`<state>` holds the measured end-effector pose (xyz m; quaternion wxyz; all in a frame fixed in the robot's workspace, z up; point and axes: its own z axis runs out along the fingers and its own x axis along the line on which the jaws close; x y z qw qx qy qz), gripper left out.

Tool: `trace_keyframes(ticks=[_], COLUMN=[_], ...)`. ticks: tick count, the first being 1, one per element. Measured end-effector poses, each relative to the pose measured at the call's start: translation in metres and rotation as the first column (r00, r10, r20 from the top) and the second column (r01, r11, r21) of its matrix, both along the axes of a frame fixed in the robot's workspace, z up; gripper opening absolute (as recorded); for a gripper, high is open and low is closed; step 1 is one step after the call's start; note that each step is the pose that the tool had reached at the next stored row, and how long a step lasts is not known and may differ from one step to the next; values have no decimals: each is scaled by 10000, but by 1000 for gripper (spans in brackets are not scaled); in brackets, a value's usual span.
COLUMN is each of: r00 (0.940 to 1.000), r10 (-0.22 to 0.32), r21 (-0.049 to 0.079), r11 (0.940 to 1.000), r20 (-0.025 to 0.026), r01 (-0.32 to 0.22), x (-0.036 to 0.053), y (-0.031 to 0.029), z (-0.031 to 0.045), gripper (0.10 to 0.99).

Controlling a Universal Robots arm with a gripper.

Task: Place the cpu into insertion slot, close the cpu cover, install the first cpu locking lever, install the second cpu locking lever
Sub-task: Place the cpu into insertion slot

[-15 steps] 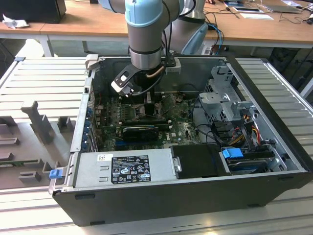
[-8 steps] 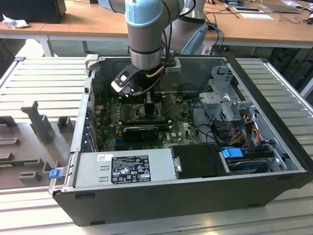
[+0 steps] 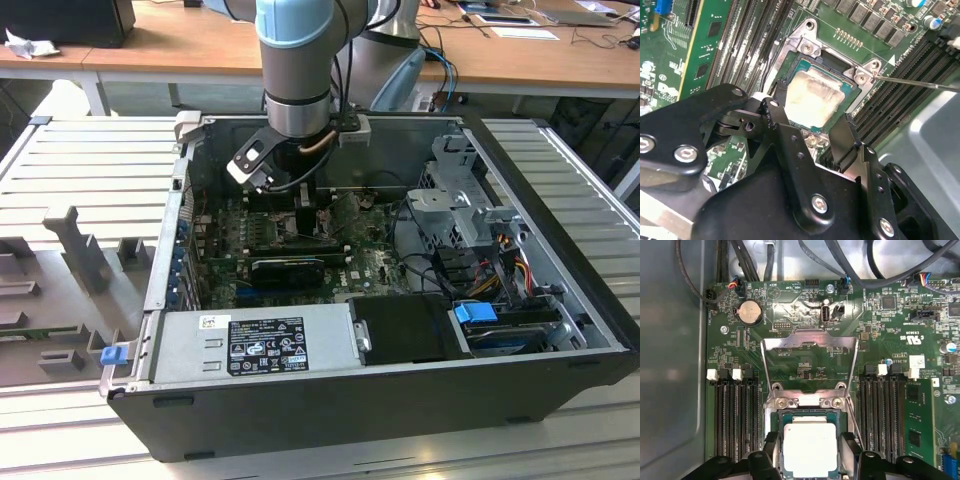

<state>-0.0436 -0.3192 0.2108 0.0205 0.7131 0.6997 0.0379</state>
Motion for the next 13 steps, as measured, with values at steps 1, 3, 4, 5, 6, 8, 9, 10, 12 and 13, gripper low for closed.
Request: trace_keyframes(ticks=[1, 3, 4, 5, 6, 8, 9, 10, 12, 13], r00=[10000, 10000, 10000, 10000, 10000, 9999, 9999, 9999, 9999, 9999], r10=[-1, 0, 1, 1, 1, -2, -2, -1, -1, -1], r21=[-1, -2, -2, -2, -1, -6, -6, -5, -5, -9], r11=[10000, 10000, 10000, 10000, 10000, 10000, 10000, 10000, 10000, 10000], r20=[-4, -20, -47, -69, -85, -105, -114, -116, -119, -122], r01=[1, 0, -1, -1, -1, 2, 2, 1, 1, 1], x=[0, 1, 2, 3, 4, 3, 3, 4, 3, 3], y=[0, 0, 0, 0, 0, 0, 0, 0, 0, 0], z=[17, 42, 55, 63, 66, 81, 89, 96, 103, 112], gripper=[604, 459, 341, 278, 278, 161, 106, 106, 106, 106])
